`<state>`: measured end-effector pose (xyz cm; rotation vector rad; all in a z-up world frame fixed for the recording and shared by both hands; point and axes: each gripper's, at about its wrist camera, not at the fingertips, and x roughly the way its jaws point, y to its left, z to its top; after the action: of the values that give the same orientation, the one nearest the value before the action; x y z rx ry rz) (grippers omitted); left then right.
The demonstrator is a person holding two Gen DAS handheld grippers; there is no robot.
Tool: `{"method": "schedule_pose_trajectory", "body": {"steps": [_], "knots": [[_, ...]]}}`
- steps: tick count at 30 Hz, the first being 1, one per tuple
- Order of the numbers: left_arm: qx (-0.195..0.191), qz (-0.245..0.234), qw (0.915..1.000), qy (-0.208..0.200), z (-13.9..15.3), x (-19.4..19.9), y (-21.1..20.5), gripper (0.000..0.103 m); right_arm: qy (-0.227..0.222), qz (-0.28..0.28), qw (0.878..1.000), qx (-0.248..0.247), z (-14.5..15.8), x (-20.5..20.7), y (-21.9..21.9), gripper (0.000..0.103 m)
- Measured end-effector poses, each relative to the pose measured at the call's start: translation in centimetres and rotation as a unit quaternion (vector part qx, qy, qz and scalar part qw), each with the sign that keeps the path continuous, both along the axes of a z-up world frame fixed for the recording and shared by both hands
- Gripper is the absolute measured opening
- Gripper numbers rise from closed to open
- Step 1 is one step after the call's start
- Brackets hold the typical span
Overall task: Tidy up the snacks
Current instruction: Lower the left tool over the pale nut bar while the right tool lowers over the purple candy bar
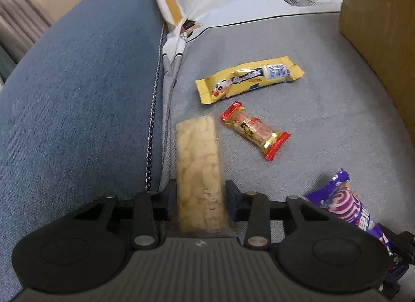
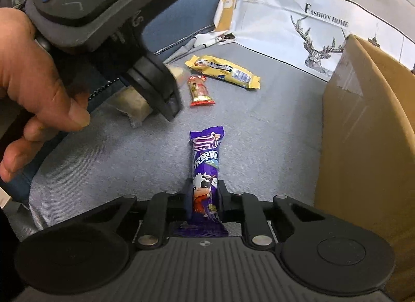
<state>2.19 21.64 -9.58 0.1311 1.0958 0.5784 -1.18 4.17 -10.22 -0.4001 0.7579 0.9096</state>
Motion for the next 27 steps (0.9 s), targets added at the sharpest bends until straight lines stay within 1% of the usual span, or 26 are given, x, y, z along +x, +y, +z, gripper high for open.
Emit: {"method": "schedule_pose_trajectory", "body": {"steps": [2, 5, 8, 9, 11, 13, 15, 16, 18, 19, 20, 21, 23, 25, 27], "knots": [[-0.006, 0.004, 1.0, -0.007, 0.3, -0.2, 0.1, 0.041, 0.002, -0.002, 1.0, 0.0, 0.0, 0.0, -0.2, 0.018], [-0.027, 0.018, 0.9991, -0.028, 1.0, -0.5, 0.4, 0.04, 0.002, -0.004, 1.0, 0.002, 0.1, 0.1, -0.3, 0.018], [-0.062, 0.032, 0.9952, -0.068, 2.4, -1.2, 0.8, 0.04, 0.0, -0.003, 1.0, 0.004, 0.1, 0.1, -0.3, 0.018], [-0.082, 0.034, 0.993, -0.078, 2.7, -1.5, 1.0, 0.04, 0.0, -0.004, 1.0, 0.004, 0.1, 0.1, -0.3, 0.018], [-0.139, 0.044, 0.9848, -0.094, 3.2, -2.2, 1.5, 0.04, -0.001, -0.006, 1.0, 0.003, 0.1, 0.1, -0.4, 0.018], [-0.2, 0.05, 0.9731, -0.104, 3.3, -3.0, 2.0, 0.04, 0.002, -0.009, 1.0, 0.002, 0.1, 0.2, -0.3, 0.018], [-0.239, 0.06, 0.9634, -0.105, 3.1, -3.5, 2.5, 0.041, 0.005, -0.013, 1.0, 0.002, 0.1, 0.3, -0.2, 0.018], [-0.247, 0.07, 0.961, -0.104, 3.0, -3.7, 2.8, 0.042, 0.011, -0.016, 1.0, 0.002, 0.1, 0.5, -0.3, 0.019], [-0.255, 0.089, 0.9572, -0.105, 2.8, -3.8, 3.5, 0.047, 0.031, -0.017, 0.999, -0.002, 0.0, 0.9, -0.2, 0.021], [-0.265, 0.089, 0.9538, -0.111, 2.8, -3.8, 3.7, 0.049, 0.039, -0.021, 0.999, 0.002, -0.1, 1.0, -0.3, 0.021], [-0.274, 0.09, 0.9503, -0.118, 2.9, -3.7, 3.7, 0.054, 0.042, -0.023, 0.999, 0.006, -0.1, 1.1, -0.4, 0.024], [-0.278, 0.092, 0.9481, -0.125, 2.9, -3.6, 3.8, 0.057, 0.044, -0.023, 0.999, 0.008, -0.1, 1.1, -0.4, 0.024], [-0.274, 0.092, 0.9489, -0.126, 3.0, -3.5, 3.6, 0.062, 0.046, -0.024, 0.999, 0.016, 0.1, 1.2, -0.4, 0.026], [-0.272, 0.094, 0.9506, -0.117, 2.7, -3.2, 3.5, 0.063, 0.048, -0.024, 0.998, 0.024, 0.3, 1.3, -0.4, 0.028], [-0.262, 0.098, 0.9549, -0.101, 2.1, -2.8, 3.3, 0.065, 0.046, -0.023, 0.998, 0.026, 0.4, 1.4, -0.3, 0.03]]}}
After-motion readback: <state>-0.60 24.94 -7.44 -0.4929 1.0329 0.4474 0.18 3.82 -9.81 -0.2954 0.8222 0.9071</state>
